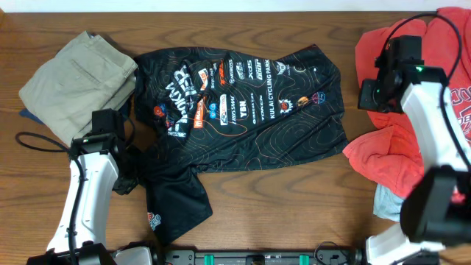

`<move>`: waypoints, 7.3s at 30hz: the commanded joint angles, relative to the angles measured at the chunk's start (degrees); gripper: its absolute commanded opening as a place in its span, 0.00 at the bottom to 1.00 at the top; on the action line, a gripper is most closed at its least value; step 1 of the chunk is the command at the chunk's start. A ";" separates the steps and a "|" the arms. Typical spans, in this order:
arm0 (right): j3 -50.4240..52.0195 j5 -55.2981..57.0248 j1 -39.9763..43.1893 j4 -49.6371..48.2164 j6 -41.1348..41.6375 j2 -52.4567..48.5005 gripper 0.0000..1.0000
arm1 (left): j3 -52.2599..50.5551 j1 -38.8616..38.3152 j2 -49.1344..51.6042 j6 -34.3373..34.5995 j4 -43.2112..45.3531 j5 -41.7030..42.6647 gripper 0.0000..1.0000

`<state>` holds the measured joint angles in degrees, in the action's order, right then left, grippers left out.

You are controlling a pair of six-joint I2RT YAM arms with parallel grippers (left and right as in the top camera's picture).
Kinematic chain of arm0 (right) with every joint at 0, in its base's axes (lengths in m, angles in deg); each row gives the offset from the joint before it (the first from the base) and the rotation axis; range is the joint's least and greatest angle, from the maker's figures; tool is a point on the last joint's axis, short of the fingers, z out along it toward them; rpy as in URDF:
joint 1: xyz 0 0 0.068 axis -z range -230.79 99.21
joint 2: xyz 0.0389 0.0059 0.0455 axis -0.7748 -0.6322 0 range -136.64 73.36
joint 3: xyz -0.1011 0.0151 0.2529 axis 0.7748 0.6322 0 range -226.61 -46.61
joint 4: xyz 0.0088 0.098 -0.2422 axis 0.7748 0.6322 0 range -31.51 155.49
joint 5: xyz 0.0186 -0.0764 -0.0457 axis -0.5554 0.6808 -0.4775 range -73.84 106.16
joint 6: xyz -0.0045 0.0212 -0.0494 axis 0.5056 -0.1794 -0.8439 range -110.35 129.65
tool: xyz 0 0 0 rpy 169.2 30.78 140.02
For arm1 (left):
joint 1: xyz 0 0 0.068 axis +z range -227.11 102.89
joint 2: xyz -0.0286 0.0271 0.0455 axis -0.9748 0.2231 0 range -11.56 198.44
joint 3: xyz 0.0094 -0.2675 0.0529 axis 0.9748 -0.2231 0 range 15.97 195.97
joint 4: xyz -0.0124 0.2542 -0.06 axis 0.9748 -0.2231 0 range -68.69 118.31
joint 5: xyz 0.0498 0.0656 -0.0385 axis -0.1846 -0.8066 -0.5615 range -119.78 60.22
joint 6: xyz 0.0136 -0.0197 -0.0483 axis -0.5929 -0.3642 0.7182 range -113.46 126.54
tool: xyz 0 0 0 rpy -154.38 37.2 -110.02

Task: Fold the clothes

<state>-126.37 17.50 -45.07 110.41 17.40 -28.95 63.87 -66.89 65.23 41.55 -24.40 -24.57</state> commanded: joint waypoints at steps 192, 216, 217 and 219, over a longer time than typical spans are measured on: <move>-32.59 -18.69 8.57 7.61 0.20 1.16 0.01 | 57.51 -13.49 22.16 -18.08 -2.56 26.51 0.06; -32.57 -12.04 8.57 19.85 -2.27 1.16 0.01 | 56.26 -38.45 51.65 -13.51 4.52 26.75 0.83; -32.57 -12.04 8.57 20.17 -2.27 1.16 0.01 | 56.26 -38.99 52.57 -13.49 5.55 26.75 0.83; -32.57 -12.04 8.57 20.63 -2.27 1.16 0.01 | 56.26 -39.98 54.25 -13.49 7.76 26.73 0.83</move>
<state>-158.26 5.24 -35.76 130.71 15.98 -28.57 120.42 -105.64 117.89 27.73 -17.88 1.79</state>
